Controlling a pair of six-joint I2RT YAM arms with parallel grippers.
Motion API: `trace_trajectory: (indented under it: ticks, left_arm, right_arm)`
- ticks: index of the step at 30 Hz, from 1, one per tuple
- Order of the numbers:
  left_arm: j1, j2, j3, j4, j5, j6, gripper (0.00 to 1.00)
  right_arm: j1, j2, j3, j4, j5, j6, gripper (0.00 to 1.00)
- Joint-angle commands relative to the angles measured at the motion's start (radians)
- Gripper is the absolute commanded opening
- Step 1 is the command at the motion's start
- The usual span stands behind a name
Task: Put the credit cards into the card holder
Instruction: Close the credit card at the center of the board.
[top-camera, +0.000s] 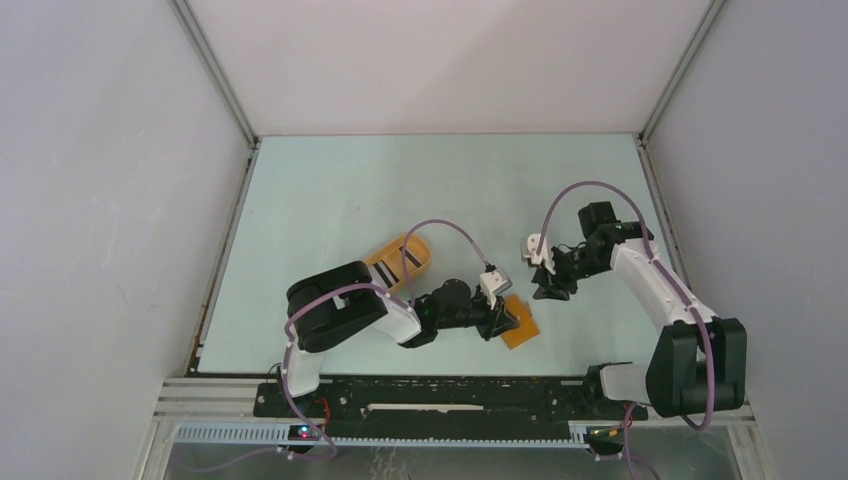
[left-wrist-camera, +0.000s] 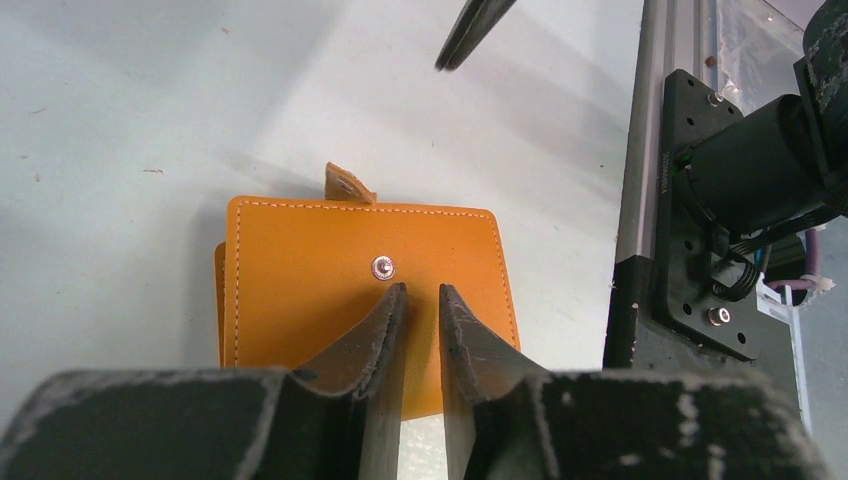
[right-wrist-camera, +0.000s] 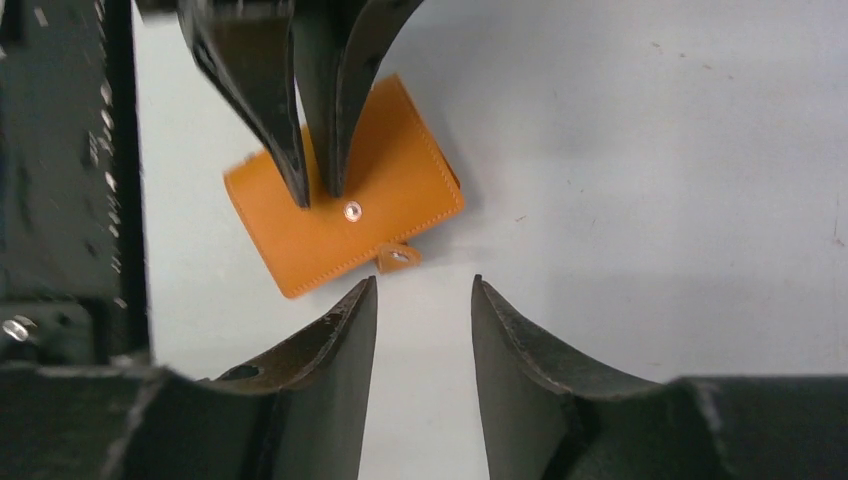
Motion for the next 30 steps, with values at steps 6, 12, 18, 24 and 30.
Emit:
trace_trajectory:
  ticks: [6, 12, 18, 24, 30]
  left_arm:
    - [0.01, 0.028, -0.003, -0.035, 0.003, -0.046, 0.22]
    - [0.011, 0.03, -0.027, 0.025, -0.002, -0.077, 0.22]
    - [0.012, 0.029, -0.035, 0.034, -0.012, -0.079, 0.22]
    - [0.012, 0.028, -0.033, 0.034, -0.011, -0.08, 0.22]
    - [0.012, 0.027, -0.035, 0.034, -0.014, -0.081, 0.22]
  right_arm:
    - [0.059, 0.018, 0.059, 0.101, 0.035, 0.941, 0.45]
    - [0.052, 0.111, 0.051, 0.163, 0.074, 1.135, 0.49]
    - [0.086, 0.156, 0.035, 0.219, 0.187, 1.214, 0.52]
    - [0.15, 0.183, 0.033, 0.229, 0.27, 1.228, 0.51]
    - [0.195, 0.204, 0.029, 0.237, 0.366, 1.236, 0.47]
